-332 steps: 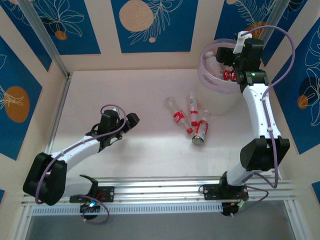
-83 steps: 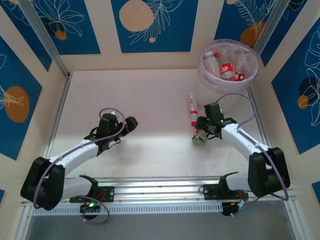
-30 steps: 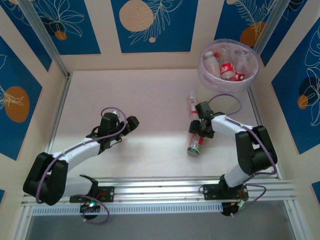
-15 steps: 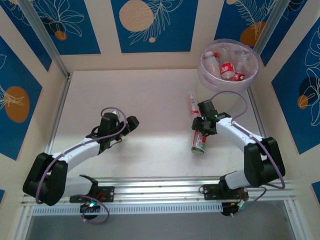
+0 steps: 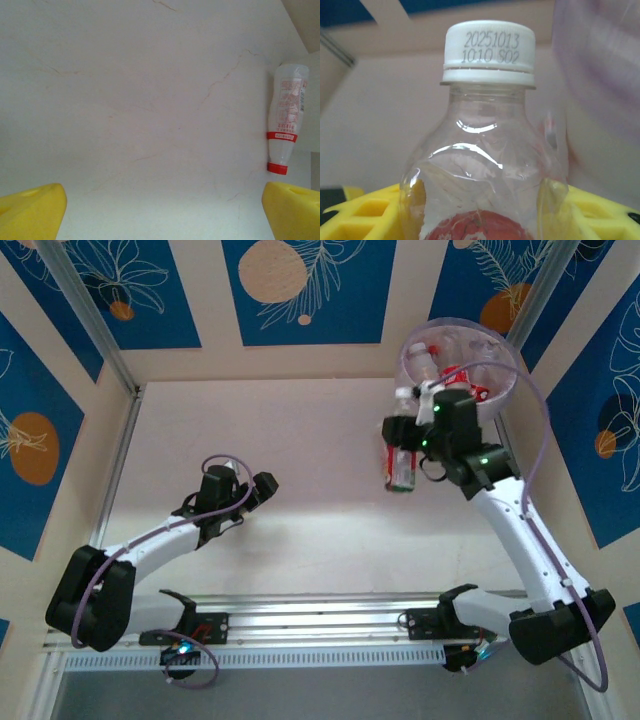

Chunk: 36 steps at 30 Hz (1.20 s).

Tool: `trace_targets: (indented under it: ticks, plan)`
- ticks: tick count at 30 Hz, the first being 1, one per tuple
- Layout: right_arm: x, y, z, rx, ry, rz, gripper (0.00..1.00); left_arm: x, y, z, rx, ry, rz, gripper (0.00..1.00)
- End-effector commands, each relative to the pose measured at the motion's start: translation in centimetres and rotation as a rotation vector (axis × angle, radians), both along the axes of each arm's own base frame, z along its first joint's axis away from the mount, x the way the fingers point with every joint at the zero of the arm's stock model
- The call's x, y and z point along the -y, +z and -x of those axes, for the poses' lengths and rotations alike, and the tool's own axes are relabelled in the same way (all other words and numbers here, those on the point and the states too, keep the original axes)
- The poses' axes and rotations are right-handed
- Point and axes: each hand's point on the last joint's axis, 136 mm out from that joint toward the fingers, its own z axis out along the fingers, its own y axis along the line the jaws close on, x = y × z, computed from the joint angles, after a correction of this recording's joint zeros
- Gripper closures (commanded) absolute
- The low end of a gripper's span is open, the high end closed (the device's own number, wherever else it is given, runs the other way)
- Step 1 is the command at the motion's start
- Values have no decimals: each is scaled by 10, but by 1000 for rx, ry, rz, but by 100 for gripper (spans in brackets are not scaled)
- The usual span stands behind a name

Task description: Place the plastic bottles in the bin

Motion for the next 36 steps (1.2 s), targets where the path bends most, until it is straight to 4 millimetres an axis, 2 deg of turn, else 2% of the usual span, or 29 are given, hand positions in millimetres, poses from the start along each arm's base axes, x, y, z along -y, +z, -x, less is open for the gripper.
trace_targets:
  ticks: [1,5,9,11,14,17,22,30,36]
  plan:
    - [11,58,-13,170,32,23,46,1,13,-5,31,-6,11,0]
    - [32,123,-31,342,-22,-7,47,-2,13,-2,31,3,1,0]
    - [61,176,-49,527,-138,47,47,-2,14,-2,30,3,0,0]
    - [77,193,-61,570,-184,94,46,-1,15,-2,32,-1,5,0]
    - [102,205,-85,608,-259,204,45,-2,16,-2,35,-1,6,0]
    - [125,207,-108,641,-320,321,43,-2,15,-1,34,0,5,0]
    - [152,190,-142,665,-365,426,42,-3,14,1,33,1,7,0]
    - [170,141,-180,621,-332,447,43,-8,16,4,40,9,-13,0]
    - [178,100,-194,523,-296,431,44,-8,15,4,38,12,-16,0]
